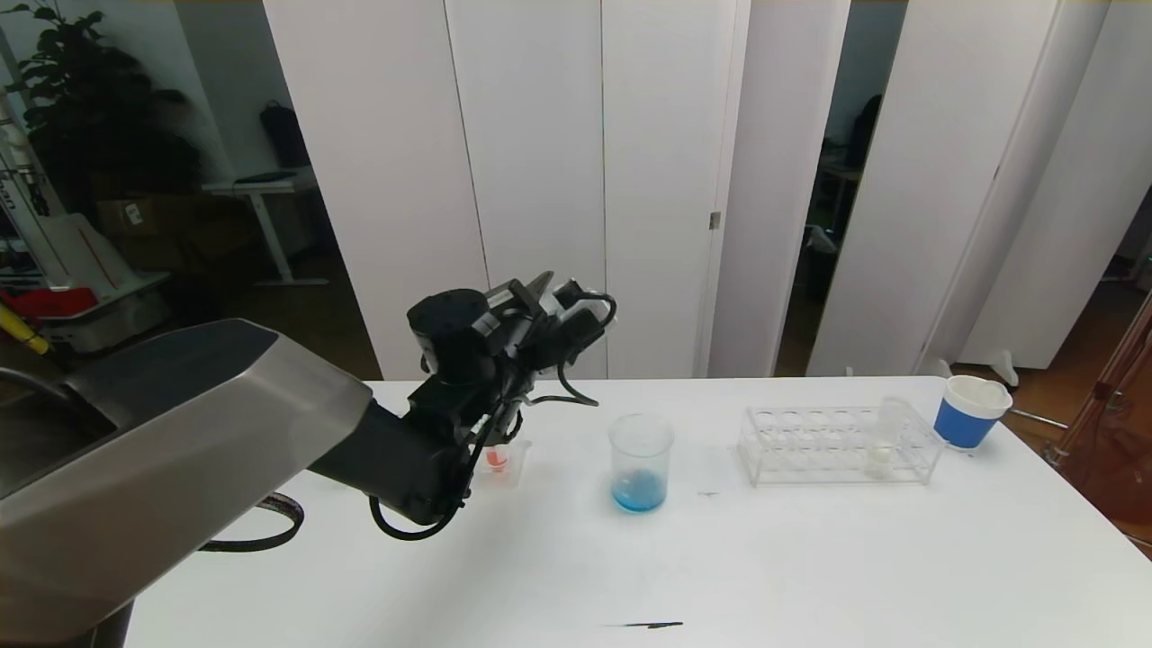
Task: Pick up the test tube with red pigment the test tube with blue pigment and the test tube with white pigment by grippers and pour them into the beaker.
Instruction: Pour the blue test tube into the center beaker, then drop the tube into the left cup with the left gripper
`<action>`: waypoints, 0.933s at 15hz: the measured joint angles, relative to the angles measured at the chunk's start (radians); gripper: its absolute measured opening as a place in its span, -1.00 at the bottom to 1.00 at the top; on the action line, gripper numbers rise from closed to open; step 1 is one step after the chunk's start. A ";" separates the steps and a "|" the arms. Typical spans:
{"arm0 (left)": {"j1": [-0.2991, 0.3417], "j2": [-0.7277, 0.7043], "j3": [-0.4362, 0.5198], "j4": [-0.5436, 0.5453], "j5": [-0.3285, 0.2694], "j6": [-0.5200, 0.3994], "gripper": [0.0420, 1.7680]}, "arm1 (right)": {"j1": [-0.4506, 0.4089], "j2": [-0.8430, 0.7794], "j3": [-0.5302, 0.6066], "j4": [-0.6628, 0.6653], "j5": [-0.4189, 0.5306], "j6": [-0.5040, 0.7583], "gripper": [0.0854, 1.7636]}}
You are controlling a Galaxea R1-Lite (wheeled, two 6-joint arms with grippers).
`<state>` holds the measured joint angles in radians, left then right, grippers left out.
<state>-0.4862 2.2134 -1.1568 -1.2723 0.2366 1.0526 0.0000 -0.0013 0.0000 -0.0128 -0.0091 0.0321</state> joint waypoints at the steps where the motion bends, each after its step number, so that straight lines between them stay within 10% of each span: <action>1: -0.010 -0.032 0.001 0.063 0.110 -0.113 -0.36 | 0.000 0.000 0.000 0.000 0.000 0.000 0.99; 4: -0.014 -0.134 0.000 0.277 0.287 -0.435 -0.36 | 0.000 0.000 0.000 0.000 0.000 0.000 0.99; 14: 0.097 -0.403 -0.017 0.860 0.278 -1.296 -0.36 | 0.000 0.000 0.000 0.000 0.000 0.000 0.99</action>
<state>-0.3891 1.8109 -1.1734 -0.4121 0.5143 -0.2438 0.0000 -0.0013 0.0000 -0.0128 -0.0096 0.0317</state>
